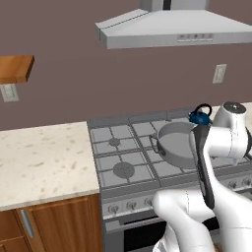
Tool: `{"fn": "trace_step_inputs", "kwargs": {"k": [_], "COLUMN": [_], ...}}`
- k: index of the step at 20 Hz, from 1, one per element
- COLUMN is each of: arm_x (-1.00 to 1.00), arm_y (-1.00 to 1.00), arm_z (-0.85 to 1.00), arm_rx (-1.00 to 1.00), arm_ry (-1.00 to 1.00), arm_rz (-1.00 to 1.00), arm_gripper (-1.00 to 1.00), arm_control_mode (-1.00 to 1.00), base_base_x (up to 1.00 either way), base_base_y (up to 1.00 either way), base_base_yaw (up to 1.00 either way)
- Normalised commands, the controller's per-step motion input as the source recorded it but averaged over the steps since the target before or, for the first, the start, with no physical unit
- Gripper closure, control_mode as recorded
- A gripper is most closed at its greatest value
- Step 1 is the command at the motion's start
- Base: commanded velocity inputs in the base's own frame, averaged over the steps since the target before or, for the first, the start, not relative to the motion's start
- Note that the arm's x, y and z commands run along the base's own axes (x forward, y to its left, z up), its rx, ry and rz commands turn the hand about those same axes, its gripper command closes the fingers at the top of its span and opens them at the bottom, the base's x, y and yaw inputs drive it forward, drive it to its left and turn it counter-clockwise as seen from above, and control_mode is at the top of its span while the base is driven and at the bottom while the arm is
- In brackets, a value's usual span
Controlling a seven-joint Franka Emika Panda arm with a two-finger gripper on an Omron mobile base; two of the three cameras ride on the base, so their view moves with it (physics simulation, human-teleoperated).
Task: Pick the kettle from the cabinet and place it on a stove burner. Then pick the pot from the counter and place it on another stove burner. Finally, turn both burners on.
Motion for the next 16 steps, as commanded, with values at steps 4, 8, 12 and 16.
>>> {"fn": "trace_step_inputs", "kwargs": {"k": [4, 8, 12, 16], "arm_x": [0.0, 0.02, 0.14, 0.28], "arm_y": [-0.05, -0.32, -0.72, -0.91], "arm_z": [0.0, 0.0, 0.0, 0.0], "arm_rx": [0.0, 0.0, 0.01, 0.07], "arm_ry": [0.0, 0.0, 0.0, 0.01], "arm_rz": [-0.11, -0.18, -0.17, -0.02], "arm_gripper": [1.0, 1.0, 1.0, 1.0], "arm_control_mode": [-1.0, -1.0, -1.0, -1.0], "base_base_x": [0.0, 0.0, 0.0, 0.0], "base_base_y": [0.0, 0.0, 0.0, 0.0], "base_base_yaw": [0.0, 0.0, 0.0, 0.0]}}
